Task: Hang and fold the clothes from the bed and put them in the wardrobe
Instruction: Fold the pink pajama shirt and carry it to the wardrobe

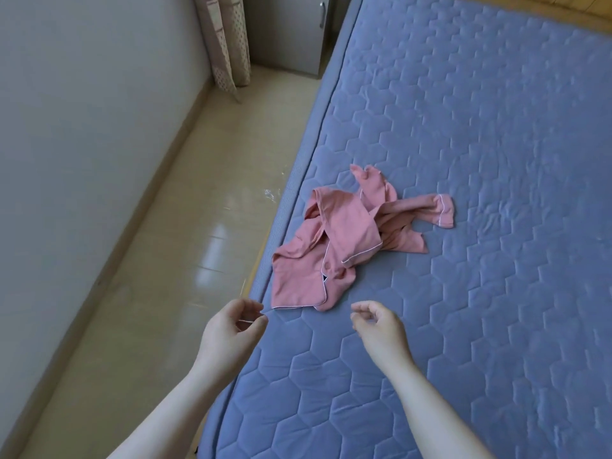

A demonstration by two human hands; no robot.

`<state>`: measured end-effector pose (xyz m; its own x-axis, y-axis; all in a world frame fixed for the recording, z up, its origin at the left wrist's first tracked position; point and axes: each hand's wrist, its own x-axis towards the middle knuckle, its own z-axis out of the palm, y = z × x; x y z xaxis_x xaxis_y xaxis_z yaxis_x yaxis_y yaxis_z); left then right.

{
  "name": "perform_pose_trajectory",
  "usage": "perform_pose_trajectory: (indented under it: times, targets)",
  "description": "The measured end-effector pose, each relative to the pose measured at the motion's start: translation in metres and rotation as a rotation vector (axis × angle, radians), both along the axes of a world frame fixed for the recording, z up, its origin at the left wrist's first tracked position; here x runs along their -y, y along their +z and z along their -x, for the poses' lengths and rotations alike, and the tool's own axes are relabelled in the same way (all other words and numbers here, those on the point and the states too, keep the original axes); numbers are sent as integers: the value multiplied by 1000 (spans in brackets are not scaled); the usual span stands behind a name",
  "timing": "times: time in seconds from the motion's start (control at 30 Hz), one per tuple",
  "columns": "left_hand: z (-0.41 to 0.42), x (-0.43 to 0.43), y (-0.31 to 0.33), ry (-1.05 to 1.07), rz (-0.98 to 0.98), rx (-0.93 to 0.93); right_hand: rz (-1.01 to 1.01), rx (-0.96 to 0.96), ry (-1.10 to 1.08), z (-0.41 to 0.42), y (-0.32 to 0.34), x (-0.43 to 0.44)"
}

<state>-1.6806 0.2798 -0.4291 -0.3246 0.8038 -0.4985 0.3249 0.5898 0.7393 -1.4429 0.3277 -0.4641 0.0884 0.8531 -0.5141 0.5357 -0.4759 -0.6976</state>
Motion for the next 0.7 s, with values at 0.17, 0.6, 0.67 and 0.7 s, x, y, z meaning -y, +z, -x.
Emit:
perform_pose_trajectory:
  times: [0.17,0.6,0.67,0.7]
  targets:
    - [3,-17,-71,-48,87,-77,12,78,45,2,-57,-20]
    - [1,-59,-207,-8,207,-97,-67,335,226,10,-155,-66]
    - [0,-63,-218,7,206,-68,-66,380,269,13,-167,-67]
    - [-1,-65,-223,11,203,-46,-66,407,289,14,-173,-68]
